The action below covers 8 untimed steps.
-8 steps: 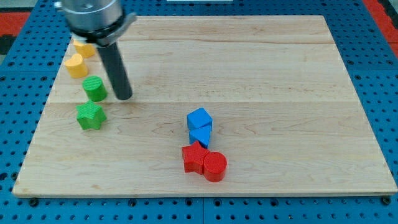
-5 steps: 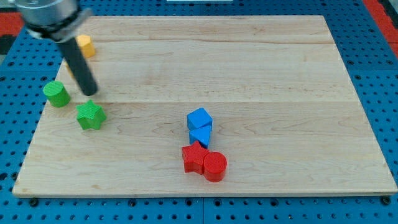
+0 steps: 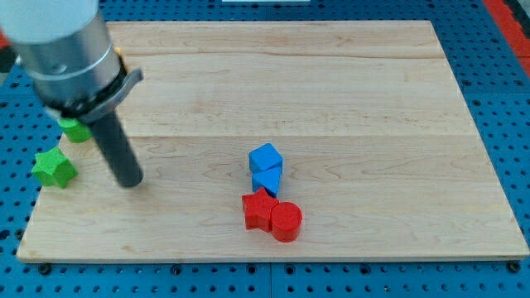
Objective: Push the green star below the green circle
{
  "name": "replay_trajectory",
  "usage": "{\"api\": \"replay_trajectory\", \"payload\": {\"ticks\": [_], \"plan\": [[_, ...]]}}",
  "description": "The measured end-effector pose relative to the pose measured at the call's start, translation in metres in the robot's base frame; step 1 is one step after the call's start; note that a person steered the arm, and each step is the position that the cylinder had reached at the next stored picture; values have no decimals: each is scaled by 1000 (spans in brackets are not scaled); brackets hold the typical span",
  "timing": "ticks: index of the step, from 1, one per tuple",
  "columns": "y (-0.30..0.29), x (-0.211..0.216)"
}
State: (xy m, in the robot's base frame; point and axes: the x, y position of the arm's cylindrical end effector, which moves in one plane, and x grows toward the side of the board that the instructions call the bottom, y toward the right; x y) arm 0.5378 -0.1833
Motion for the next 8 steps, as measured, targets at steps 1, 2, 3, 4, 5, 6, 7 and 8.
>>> {"api": "replay_trajectory", "payload": {"ticks": [1, 2, 3, 4, 5, 6, 7, 8], "plan": [[-121, 35], [-120, 20], [-120, -15], [-109, -16], [-86, -16], [-121, -1], [-121, -1], [-122, -23]]}}
